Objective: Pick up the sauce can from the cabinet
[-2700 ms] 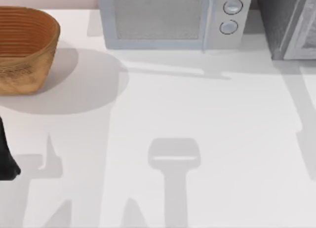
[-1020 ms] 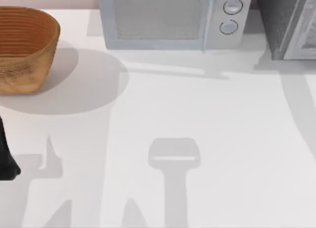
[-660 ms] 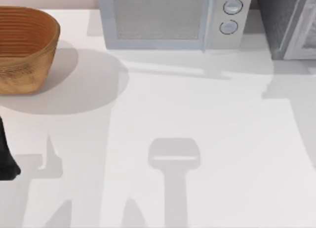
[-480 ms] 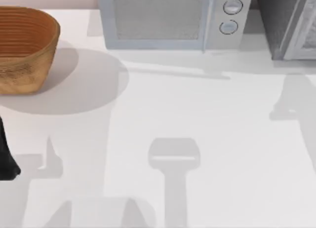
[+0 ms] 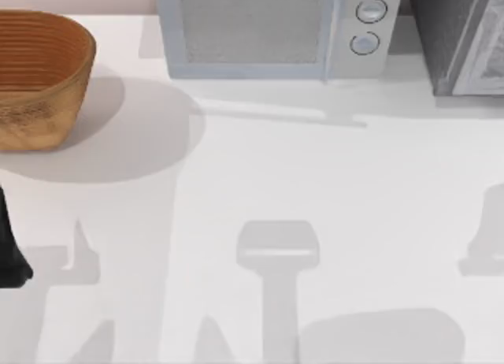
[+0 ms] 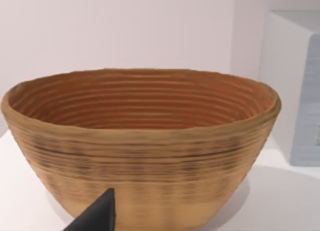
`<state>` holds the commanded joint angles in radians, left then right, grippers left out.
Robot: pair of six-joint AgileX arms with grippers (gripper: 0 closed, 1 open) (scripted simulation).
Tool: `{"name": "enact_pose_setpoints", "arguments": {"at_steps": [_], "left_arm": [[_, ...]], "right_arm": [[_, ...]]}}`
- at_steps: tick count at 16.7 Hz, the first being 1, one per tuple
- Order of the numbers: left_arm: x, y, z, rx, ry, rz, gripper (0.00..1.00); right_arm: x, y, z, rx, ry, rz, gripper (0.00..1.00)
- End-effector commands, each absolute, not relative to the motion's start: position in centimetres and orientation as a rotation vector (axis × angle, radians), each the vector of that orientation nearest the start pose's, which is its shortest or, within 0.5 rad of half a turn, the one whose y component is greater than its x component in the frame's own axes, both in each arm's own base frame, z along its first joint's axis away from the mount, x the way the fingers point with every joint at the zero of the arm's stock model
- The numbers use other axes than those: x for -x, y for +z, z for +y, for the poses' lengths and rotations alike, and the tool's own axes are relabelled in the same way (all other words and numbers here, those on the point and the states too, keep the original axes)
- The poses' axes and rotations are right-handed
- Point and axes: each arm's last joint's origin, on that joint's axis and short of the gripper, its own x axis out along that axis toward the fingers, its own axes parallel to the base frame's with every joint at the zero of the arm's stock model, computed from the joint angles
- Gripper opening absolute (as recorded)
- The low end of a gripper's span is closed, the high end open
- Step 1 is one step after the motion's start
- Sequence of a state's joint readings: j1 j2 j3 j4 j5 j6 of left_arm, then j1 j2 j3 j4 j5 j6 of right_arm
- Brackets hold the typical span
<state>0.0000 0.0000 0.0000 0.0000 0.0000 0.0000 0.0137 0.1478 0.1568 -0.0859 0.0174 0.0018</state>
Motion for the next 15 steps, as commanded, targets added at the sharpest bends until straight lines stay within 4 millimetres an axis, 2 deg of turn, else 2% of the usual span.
{"name": "enact_pose_setpoints", "arguments": {"at_steps": [2, 5, 11, 15], "left_arm": [[-10.6, 16.0, -0.1, 0.000, 0.000, 0.000, 1.00], [-10.6, 16.0, -0.1, 0.000, 0.000, 0.000, 1.00], [-10.6, 16.0, -0.1, 0.000, 0.000, 0.000, 1.00], [-10.6, 16.0, -0.1, 0.000, 0.000, 0.000, 1.00]], "right_arm": [[-10.6, 17.3, -0.1, 0.000, -0.002, 0.034, 0.00], [-10.6, 16.0, -0.1, 0.000, 0.000, 0.000, 0.00], [-10.6, 16.1, -0.1, -0.002, 0.007, 0.002, 0.00], [-11.4, 18.3, 0.5, 0.002, 0.068, -0.052, 0.00]]}}
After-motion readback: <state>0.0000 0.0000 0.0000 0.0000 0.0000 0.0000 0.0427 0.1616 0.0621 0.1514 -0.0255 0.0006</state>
